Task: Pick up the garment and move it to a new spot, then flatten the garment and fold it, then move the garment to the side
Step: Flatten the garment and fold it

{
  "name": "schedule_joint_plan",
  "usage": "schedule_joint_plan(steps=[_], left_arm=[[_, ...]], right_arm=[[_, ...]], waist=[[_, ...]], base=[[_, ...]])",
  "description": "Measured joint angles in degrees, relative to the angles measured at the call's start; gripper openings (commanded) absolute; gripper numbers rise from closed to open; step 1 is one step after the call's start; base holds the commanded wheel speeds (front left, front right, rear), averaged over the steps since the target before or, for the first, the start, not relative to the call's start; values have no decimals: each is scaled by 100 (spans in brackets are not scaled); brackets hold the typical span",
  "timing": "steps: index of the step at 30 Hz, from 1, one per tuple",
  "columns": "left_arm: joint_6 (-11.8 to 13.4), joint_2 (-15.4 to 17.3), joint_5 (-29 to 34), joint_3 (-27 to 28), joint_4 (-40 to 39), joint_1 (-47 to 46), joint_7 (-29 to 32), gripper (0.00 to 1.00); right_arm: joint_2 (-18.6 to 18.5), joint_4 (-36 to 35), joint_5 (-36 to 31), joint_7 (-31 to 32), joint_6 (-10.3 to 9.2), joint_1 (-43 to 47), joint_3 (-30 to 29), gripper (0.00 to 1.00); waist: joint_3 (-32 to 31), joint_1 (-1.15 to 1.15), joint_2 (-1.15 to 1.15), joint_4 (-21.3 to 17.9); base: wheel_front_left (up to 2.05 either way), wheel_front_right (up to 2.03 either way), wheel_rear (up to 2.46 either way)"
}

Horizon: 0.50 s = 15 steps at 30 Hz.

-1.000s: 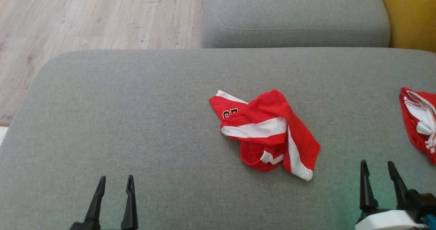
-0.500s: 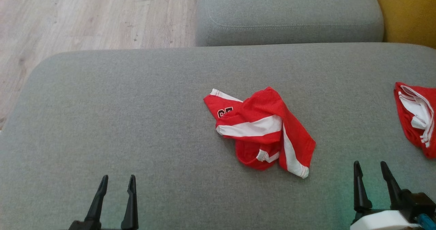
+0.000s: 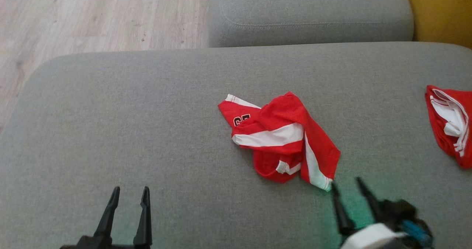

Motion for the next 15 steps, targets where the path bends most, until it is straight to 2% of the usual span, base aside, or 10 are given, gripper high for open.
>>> schedule_joint_plan(steps=[5,10,15], left_arm=[[-2,-5,0,1,-1,-57,0,100],[-3,-11,-4,-12,0,-99,0,100],[5,-14,-41,-46,1,-205,0,100]], right_arm=[[1,29,123,1112,0,-274,492,100],[-3,32,131,1905,0,-411,354,100],[-8,90,129,2259,0,-454,154,100]], waist=[[37,0,0,4],[122,0,0,54],[229,0,0,128]], base=[[0,0,0],[0,0,0],[0,0,0]])
